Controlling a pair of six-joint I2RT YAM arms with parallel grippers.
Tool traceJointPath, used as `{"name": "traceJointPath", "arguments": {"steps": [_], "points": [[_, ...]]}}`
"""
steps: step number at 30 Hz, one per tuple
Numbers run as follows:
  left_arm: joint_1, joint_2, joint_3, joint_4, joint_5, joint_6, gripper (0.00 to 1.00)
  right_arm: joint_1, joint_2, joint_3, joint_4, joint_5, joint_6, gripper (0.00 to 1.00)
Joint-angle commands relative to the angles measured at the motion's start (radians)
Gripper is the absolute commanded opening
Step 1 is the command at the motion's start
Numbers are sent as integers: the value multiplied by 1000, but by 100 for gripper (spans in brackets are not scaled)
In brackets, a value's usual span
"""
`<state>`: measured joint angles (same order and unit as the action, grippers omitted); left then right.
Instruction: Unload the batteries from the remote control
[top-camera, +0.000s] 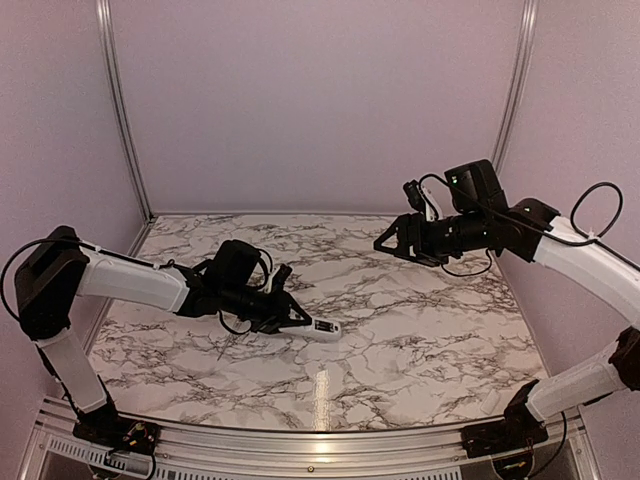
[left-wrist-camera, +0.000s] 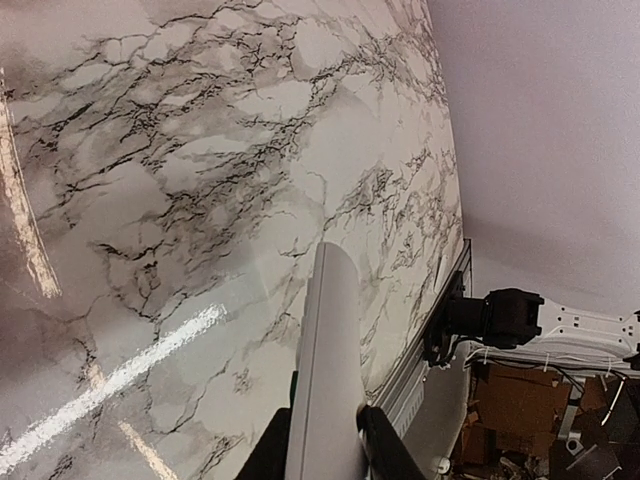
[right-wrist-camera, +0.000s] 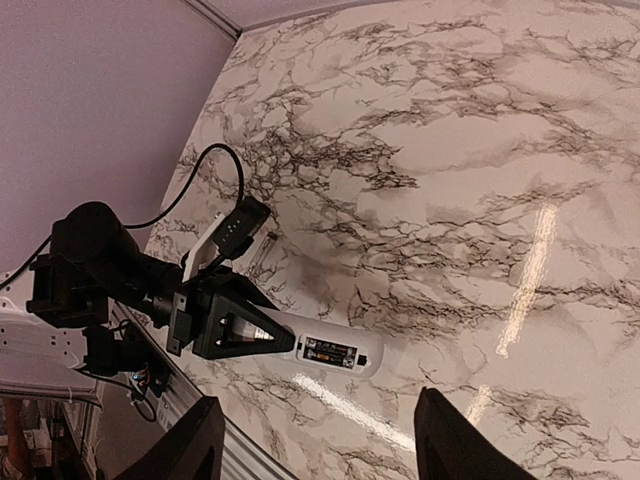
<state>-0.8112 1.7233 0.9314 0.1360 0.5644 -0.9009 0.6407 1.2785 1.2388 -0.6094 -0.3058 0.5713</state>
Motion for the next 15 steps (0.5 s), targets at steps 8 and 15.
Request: {"name": "traceJointPath", "arguments": {"steps": [8, 15], "points": [[-3, 75, -42, 57, -1, -13, 0, -7, -42, -18, -35, 16, -2, 78], [-2, 104, -29, -17, -18, 12, 0, -7, -44, -17, -35, 18, 0, 81]]}}
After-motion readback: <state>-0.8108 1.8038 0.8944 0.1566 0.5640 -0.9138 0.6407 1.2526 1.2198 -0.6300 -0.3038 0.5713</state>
